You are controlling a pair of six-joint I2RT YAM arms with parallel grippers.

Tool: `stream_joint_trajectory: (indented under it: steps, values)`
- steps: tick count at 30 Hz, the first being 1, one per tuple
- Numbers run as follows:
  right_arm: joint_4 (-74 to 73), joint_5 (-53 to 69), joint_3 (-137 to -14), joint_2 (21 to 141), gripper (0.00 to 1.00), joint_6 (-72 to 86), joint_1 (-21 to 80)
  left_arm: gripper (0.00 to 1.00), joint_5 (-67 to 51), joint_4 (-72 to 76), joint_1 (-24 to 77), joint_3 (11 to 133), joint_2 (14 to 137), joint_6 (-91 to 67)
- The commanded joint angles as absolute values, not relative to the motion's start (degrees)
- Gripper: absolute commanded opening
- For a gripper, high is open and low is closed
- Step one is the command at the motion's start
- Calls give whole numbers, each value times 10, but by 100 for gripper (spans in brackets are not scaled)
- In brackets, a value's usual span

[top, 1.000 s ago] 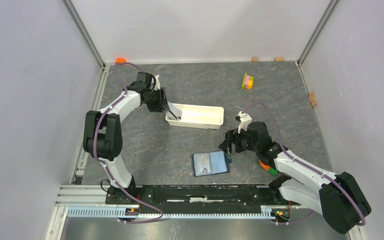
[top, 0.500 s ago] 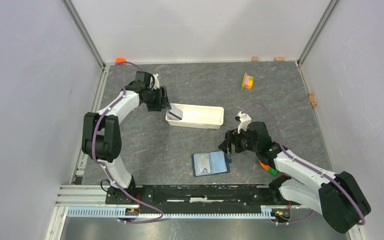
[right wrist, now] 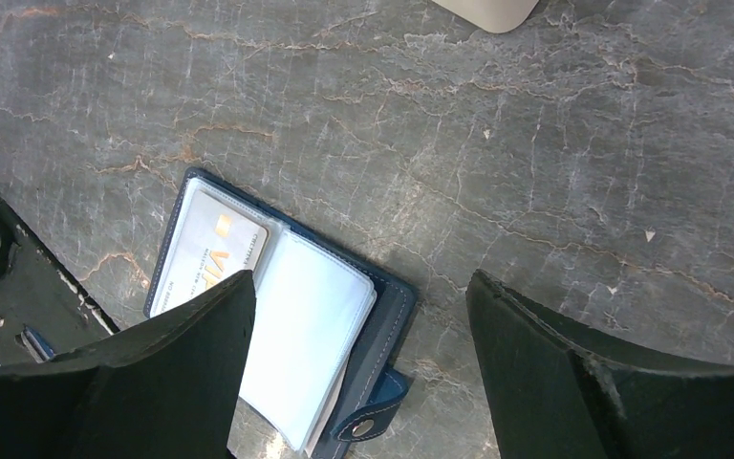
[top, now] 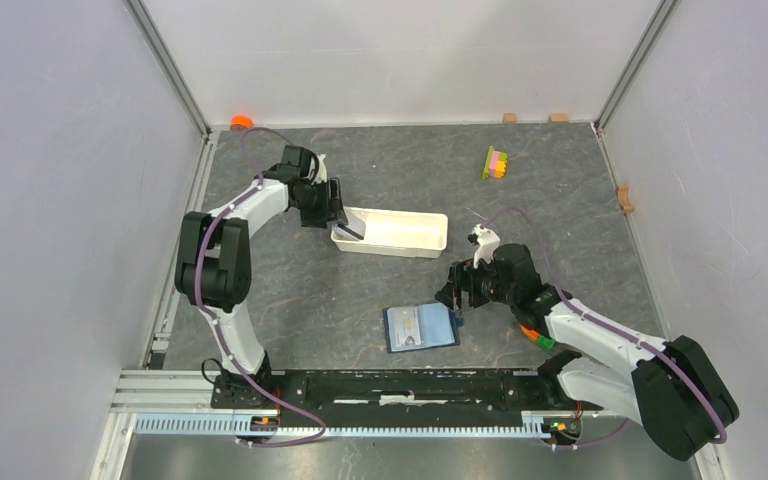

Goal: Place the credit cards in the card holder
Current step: Pick up the credit card from the storage box.

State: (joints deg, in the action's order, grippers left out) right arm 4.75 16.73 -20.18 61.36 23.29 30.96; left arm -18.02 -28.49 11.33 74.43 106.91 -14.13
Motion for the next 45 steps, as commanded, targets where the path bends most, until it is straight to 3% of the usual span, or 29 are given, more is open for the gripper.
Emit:
stream_joint_trajectory:
  steps: [1,23,36,41,45]
  values:
    - [74,176,-197,612,86,237,306,65,-123,-304,113,776,1070,-118]
    - [69,175,-195,601,85,241,307,54,-82,-325,105,774,1015,-97]
    - [66,176,-194,593,85,243,307,27,-94,-326,104,768,997,-92]
    - [63,173,-194,589,85,244,307,24,-87,-331,103,767,990,-89]
    - [61,173,-196,586,85,244,307,13,-82,-333,102,765,982,-86]
